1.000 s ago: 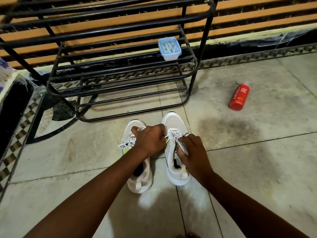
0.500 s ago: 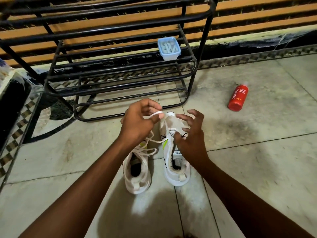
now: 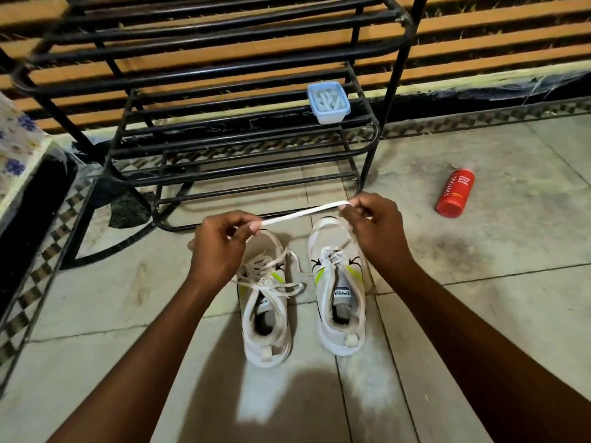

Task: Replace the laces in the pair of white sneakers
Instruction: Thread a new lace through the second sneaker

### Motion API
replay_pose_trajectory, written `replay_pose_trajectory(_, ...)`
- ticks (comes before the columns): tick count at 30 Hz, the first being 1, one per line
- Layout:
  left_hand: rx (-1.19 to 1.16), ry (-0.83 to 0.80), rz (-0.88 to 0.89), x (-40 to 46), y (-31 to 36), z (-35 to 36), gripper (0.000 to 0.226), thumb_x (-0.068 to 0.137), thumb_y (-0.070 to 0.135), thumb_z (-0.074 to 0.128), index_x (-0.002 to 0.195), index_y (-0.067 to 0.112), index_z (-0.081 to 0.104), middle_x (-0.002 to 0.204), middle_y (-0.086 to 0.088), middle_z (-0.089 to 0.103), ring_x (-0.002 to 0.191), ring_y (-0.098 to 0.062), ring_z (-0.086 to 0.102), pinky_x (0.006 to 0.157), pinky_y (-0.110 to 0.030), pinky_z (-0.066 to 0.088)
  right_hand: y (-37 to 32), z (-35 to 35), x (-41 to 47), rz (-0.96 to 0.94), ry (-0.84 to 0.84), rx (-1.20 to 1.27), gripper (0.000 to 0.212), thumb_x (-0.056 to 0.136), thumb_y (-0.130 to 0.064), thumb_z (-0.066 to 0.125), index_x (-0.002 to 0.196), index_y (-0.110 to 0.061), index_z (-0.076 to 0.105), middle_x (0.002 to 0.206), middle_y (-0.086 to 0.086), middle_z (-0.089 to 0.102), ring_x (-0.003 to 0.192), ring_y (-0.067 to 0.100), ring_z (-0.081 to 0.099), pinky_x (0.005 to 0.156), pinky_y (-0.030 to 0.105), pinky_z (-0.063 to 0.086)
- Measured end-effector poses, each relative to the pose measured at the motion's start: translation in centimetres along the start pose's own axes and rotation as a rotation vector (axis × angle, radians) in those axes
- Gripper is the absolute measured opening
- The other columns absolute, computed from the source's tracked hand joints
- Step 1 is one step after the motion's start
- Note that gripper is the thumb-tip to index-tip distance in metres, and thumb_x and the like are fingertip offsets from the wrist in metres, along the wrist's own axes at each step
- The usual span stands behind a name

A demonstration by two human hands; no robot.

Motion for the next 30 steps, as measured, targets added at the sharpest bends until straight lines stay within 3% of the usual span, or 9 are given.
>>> replay_pose_trajectory(4,0.19,0.093,-0.141,-1.0,-4.0,-1.2,0.013,0.091,0.033,0.07,0.081,0.036,0.076,0.079,0.022,0.074,0.07,0.0,0.064,0.09,-0.048,0.055,0.9,-0.8,-0.1,0.116,0.069,0.011,0.02,0.088,-0.019,0.068,0.07,-0.01,0.066,0.059,-0.004,0.047,0.059,0.009,0.045,0.061,0.029,0.038)
replay_pose_trajectory(7,0.25,0.127,-0.215,-1.7,-5.4,-1.7,0.019,0.093,0.028,0.071,0.076,0.036,0.072,0.074,0.025,0.071,0.064,0.003,0.06,0.091,-0.051,0.052,1.5,-0.9,0.0,0.158,0.088,-0.084,0.019,0.088,-0.024,0.068,0.071,-0.016,0.069,0.061,0.001,0.052,0.057,0.007,0.046,0.059,0.022,0.034)
replay_pose_trajectory(11,0.369,0.137,-0.277,-2.2,-5.9,-2.4,0.024,0.093,0.032,0.074,0.073,0.041,0.067,0.085,0.014,0.07,0.082,-0.019,0.068,0.094,-0.051,0.048,1.6,-0.7,-0.1,0.16,0.104,-0.211,0.021,0.089,-0.03,0.068,0.073,-0.018,0.074,0.062,0.003,0.062,0.058,0.013,0.054,0.056,0.009,0.032)
replay_pose_trajectory(15,0.411,0.105,-0.255,-2.2,-5.2,-2.3,0.025,0.092,0.028,0.076,0.072,0.039,0.068,0.084,0.009,0.066,0.086,-0.024,0.065,0.087,-0.046,0.049,1.9,-0.6,0.3,0.229,0.089,-0.16,0.027,0.088,-0.034,0.069,0.067,-0.017,0.071,0.054,0.003,0.064,0.054,0.017,0.063,0.067,0.031,0.053)
replay_pose_trajectory(18,0.305,0.09,-0.175,-2.1,-3.8,-1.6,0.011,0.09,0.019,0.079,0.081,0.025,0.079,0.077,0.009,0.066,0.079,-0.018,0.066,0.072,-0.03,0.045,2.3,-0.9,0.2,0.307,0.046,0.004,0.024,0.086,-0.029,0.076,0.072,-0.011,0.068,0.058,0.01,0.067,0.053,0.026,0.069,0.072,0.054,0.061)
replay_pose_trajectory(21,0.146,0.052,-0.163,-2.0,-2.1,-0.1,0.01,0.091,0.017,0.079,0.081,0.021,0.078,0.074,0.01,0.072,0.069,-0.004,0.066,0.064,-0.018,0.046,2.9,-1.1,-0.5,0.363,-0.009,0.093,0.012,0.086,-0.014,0.077,0.089,-0.007,0.068,0.066,0.012,0.07,0.066,0.028,0.074,0.077,0.057,0.061)
replay_pose_trajectory(26,-0.029,-0.051,-0.178,-2.6,-0.3,3.7,0.015,0.091,0.006,0.075,0.08,0.015,0.075,0.063,0.002,0.071,0.061,-0.018,0.072,0.067,-0.037,0.062,4.6,-1.2,-2.6,0.398,-0.079,0.04,0.036,0.072,-0.026,0.073,0.106,-0.033,0.064,0.083,-0.001,0.078,0.085,0.02,0.075,0.093,0.054,0.055)
replay_pose_trajectory(30,-0.226,-0.075,-0.282,-3.0,0.4,6.6,0.024,0.092,-0.017,0.061,0.08,0.002,0.068,0.069,-0.011,0.064,0.068,-0.036,0.074,0.075,-0.046,0.064,5.1,-1.4,-4.4,0.368,-0.104,-0.006,0.037,0.08,-0.01,0.073,0.113,-0.026,0.067,0.091,-0.005,0.078,0.09,0.012,0.073,0.094,0.036,0.055)
Point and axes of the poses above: each hand's wrist, its own x-axis towards the middle knuckle, its own z-axis out of the palm, y = z × x, the point moved 1 cm from there along x, towards the middle knuckle
